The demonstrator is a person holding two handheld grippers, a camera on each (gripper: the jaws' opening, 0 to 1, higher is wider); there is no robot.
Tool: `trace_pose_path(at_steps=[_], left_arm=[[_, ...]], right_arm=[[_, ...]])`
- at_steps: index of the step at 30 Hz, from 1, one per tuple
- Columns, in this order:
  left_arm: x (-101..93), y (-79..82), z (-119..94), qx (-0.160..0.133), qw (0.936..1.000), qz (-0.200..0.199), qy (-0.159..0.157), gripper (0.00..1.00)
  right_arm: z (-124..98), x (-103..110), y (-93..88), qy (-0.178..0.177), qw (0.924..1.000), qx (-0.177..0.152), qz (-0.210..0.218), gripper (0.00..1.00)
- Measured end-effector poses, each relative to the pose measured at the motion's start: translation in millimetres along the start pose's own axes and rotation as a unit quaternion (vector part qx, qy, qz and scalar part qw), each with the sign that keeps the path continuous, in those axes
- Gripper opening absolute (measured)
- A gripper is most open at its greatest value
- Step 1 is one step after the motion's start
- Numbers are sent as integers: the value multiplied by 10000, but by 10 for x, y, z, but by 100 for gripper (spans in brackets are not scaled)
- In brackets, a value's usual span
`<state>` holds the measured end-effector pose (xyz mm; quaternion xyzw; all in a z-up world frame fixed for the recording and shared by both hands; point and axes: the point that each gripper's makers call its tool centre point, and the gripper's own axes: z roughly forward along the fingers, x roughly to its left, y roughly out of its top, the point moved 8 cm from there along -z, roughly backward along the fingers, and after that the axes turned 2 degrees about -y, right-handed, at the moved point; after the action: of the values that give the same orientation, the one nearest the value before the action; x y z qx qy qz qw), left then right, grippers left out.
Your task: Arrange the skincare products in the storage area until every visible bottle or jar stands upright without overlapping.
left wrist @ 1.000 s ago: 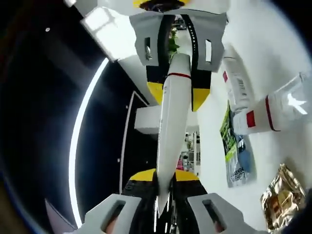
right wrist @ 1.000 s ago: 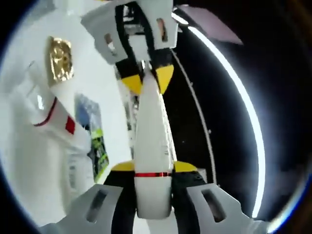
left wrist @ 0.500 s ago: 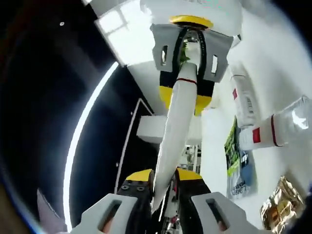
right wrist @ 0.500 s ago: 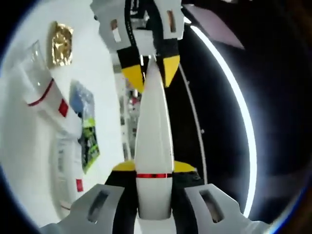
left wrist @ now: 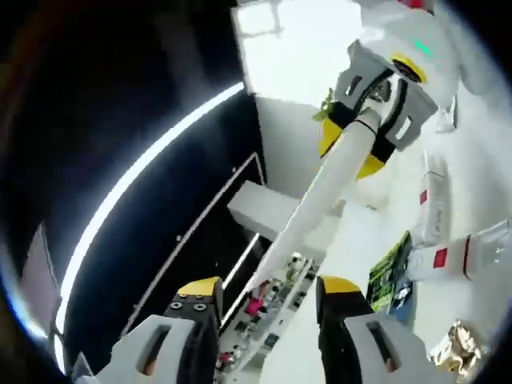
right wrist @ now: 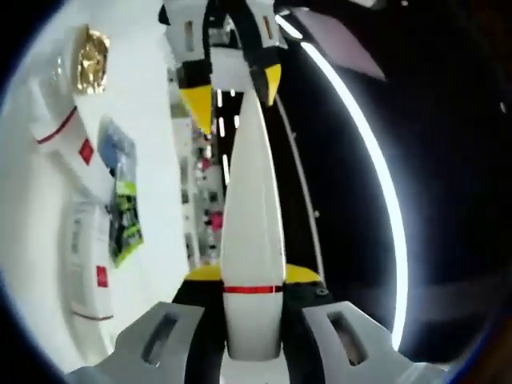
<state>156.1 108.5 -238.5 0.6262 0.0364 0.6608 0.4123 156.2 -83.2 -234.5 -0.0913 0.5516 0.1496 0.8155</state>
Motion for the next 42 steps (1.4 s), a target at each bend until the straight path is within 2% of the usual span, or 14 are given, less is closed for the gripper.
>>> trace_pose_path(at_steps=[4, 8, 11, 13, 16, 17, 18, 19, 24, 27, 29, 31, 38, 42], left_arm=[[-62, -27, 35, -24, 9965, -725, -423, 71], [-81, -20, 80, -191, 9843, -1537, -846, 71], [-101, 61, 55, -571, 9598, -2436, -1269, 70], [-73, 107, 5, -790, 9364, -3061, -1526, 70], [-8, 134, -31, -1318, 8841, -3965, -2092, 71], [-3, 147, -39, -1390, 8754, -4099, -2153, 72], [7, 169, -50, -1531, 8595, -4334, -2233, 72], [40, 188, -46, -1819, 8318, -4658, -2408, 72], [99, 156, -29, -2001, 7856, -5296, -2494, 67], [74, 47, -17, -1462, 7943, -5383, -2407, 46], [81, 45, -11, -1543, 7729, -5577, -2604, 44], [82, 57, -13, -1463, 7594, -5735, -2702, 40], [58, 148, -81, -1290, 7687, -5622, -2765, 33], [156, 242, -114, -1380, 7598, -5743, -2718, 32]], right_arm=[[-4, -22, -23, 11, 9999, -36, 133, 21], [-8, -35, -49, 159, 9947, -106, 1011, 21], [-20, -87, -38, 202, 9857, -168, 1663, 21], [-28, -106, -33, 206, 9840, -204, 1756, 21], [-35, -88, 1, 320, 9788, -332, 1995, 21], [-35, -82, 9, 350, 9781, -344, 2025, 21], [-35, -77, 17, 379, 9773, -356, 2054, 21], [-36, -56, 46, 441, 9768, -382, 2061, 21], [-32, 88, 178, 864, 9680, -526, 2299, 21], [-27, 200, 244, 1014, 9698, -409, 2182, 21], [-34, 240, 252, 1187, 9649, -405, 2306, 21], [-41, 268, 274, 1204, 9599, -397, 2501, 21], [-34, 438, 342, 1532, 9550, -529, 2484, 27], [-57, 466, 473, 1777, 9434, -803, 2682, 32]])
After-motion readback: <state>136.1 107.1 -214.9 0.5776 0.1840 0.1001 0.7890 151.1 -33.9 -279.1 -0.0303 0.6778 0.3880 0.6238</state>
